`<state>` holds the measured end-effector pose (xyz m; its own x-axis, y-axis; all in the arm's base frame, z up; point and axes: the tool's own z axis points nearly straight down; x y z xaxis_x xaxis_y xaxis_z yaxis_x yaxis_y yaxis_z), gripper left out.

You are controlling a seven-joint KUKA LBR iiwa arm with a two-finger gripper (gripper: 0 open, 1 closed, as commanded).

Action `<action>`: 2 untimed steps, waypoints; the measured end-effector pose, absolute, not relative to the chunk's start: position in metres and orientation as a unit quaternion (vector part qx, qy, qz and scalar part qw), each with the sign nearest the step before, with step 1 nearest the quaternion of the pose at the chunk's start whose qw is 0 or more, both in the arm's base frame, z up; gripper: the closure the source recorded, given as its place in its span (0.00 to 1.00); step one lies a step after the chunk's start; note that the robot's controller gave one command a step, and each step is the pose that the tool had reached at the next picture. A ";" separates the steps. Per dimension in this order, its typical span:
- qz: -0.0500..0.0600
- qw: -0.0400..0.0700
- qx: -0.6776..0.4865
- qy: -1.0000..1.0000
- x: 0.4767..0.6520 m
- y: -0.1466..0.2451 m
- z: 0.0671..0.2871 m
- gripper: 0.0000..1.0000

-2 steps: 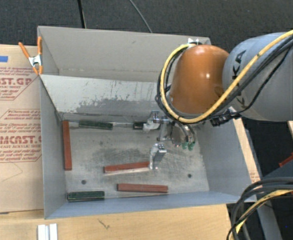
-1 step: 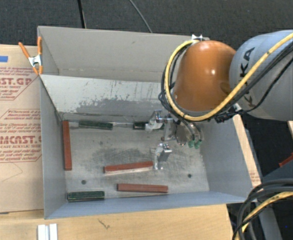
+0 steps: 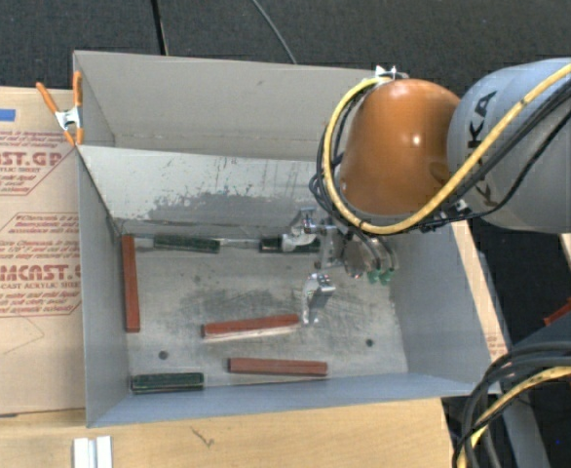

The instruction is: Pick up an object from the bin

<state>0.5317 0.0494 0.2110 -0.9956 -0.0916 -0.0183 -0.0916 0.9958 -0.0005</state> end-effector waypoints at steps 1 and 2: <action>0.001 0.003 0.013 1.000 0.533 0.050 0.139 0.00; 0.000 0.002 -0.102 0.995 0.492 0.034 0.081 1.00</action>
Offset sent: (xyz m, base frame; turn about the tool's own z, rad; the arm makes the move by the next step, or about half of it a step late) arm -0.0405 -0.0159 -0.1304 -0.1140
